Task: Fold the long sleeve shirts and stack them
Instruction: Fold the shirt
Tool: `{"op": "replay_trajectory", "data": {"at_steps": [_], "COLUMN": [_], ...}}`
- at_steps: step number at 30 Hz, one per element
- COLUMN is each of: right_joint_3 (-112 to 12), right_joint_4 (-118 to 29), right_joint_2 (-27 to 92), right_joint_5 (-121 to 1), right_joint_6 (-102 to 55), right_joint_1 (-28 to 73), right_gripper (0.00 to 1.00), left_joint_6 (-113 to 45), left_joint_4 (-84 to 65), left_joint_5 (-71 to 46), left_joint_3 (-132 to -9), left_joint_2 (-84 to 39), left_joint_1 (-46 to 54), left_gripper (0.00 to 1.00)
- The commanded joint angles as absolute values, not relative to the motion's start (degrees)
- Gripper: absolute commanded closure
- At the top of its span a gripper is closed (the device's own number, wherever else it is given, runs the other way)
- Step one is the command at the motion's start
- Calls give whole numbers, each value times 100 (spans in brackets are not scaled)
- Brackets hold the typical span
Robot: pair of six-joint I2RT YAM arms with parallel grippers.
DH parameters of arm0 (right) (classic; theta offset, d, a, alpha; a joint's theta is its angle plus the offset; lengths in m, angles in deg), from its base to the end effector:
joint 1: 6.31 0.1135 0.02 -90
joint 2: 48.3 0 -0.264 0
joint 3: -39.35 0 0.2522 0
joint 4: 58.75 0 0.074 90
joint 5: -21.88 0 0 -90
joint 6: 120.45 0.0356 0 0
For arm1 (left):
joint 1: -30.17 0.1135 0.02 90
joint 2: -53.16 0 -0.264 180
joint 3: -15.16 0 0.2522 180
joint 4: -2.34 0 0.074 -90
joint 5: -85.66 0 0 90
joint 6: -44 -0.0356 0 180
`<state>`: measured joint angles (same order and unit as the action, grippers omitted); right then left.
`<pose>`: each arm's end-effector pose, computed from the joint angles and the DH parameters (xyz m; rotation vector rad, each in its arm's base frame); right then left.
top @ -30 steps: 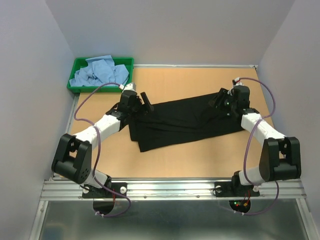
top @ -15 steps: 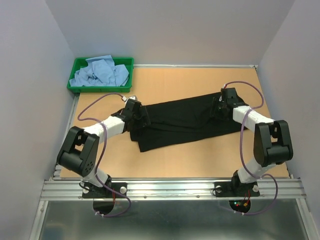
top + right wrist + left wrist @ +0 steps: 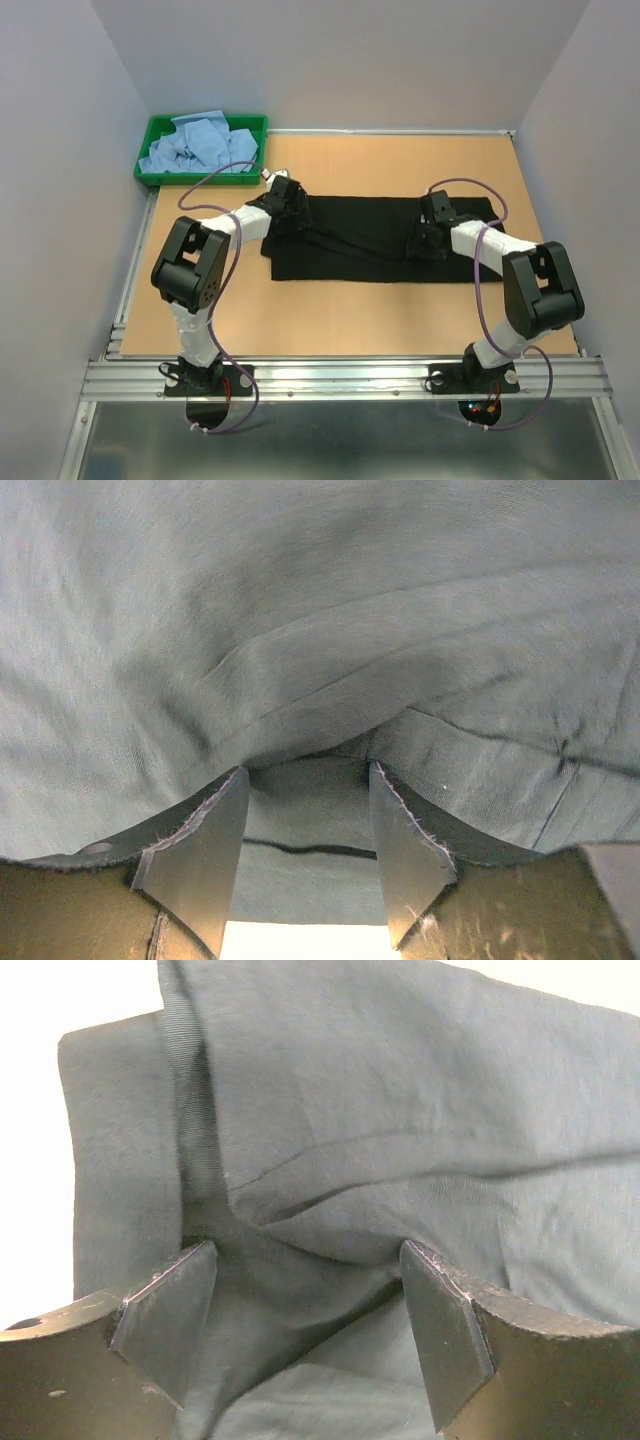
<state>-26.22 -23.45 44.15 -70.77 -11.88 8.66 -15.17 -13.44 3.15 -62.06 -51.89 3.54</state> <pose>0.2974 0.0778 0.1663 0.0988 2.6588 0.1312 0.3513 -0.1710 0.1753 -0.1519 2.3453 -0.3490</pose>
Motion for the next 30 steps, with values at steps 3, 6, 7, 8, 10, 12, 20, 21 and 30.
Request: {"op": "replay_trajectory", "data": {"at_steps": [3, 6, 7, 8, 10, 12, 20, 21, 30], "right_joint_3": [-2012, -1793, -1757, -1730, -1704, -1756, -2940, -3108, -4928], "right_joint_4": [-834, -658, -597, -587, -570, -552, 52, 185, 635], "right_joint_2": [4066, 3767, 3670, 3635, 3582, 3590, 3407, 3327, 3712], "right_joint_5": [-6566, -6154, -6100, -6039, -5802, -5600, -6054, -6325, -7417], "right_joint_6": [-576, -286, -224, -171, -109, -170, -661, -793, -1927], "right_joint_1": [1531, 1908, 2014, 2119, 2462, 2839, 3307, 3307, 3272], "right_gripper": [42, 42, 42, 42, 42, 42, 40, 39, 21], "left_joint_6": [-2138, -2577, -2639, -2701, -2806, -2947, -3001, -2922, -2473], "left_joint_4": [-1353, -1336, -1327, -1309, -1222, -1169, -1019, -993, -984], "left_joint_5": [630, 709, 709, 700, 657, 577, 332, 296, 374], "left_joint_3": [-7373, -8181, -8592, -8788, -9357, -9772, -11154, -11084, -9187], "left_joint_2": [-6126, -6679, -6950, -7084, -7347, -7778, -8265, -8115, -5672], "left_joint_1": [336, 336, 336, 336, 319, 301, 257, 249, 240], "left_gripper": [15, 15, 14, 15, 14, 14, 14, 13, 10]}}
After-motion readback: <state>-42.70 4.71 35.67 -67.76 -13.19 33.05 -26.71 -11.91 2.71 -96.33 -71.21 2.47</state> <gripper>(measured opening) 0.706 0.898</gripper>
